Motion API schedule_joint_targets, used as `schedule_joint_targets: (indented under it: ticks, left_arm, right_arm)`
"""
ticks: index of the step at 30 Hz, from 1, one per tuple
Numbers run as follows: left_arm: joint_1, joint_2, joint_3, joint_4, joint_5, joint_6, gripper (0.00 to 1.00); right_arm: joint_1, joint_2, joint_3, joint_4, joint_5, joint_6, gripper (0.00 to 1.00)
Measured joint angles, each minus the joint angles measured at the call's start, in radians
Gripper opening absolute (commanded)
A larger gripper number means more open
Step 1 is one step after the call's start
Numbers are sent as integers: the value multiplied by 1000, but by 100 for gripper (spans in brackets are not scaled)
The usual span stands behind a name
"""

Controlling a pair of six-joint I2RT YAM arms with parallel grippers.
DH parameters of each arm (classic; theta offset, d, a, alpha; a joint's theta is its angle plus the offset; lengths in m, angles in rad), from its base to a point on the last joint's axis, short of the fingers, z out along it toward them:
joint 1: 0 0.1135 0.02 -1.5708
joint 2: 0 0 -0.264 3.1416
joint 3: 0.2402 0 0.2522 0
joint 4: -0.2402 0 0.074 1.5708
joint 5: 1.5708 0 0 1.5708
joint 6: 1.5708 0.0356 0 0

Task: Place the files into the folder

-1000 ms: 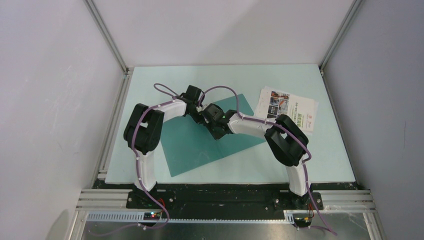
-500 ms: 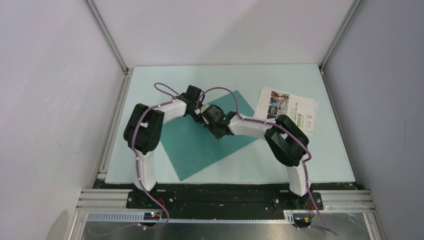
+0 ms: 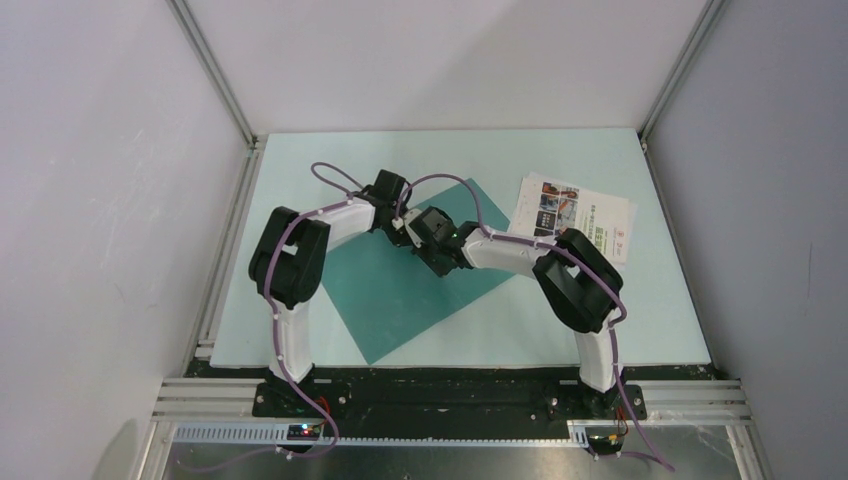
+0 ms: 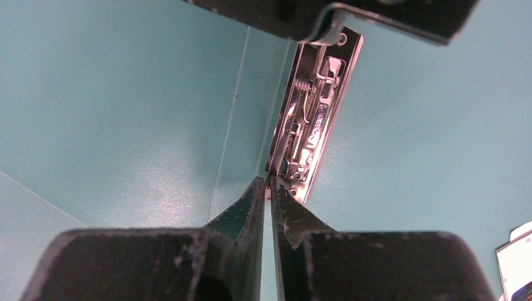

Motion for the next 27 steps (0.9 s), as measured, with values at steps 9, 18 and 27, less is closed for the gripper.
schedule_joint_targets:
  ticks: [9, 18, 27]
  left_arm:
    - [-2, 5, 5, 0, 1, 0, 0]
    - [-2, 5, 6, 0, 2, 0, 0]
    - [-3, 7, 12, -7, 1, 10, 0]
  right_arm:
    - [-16, -7, -10, -4, -28, -1, 8]
    - [-16, -24, -38, 5, -35, -2, 4]
    - [-16, -19, -31, -2, -31, -1, 0]
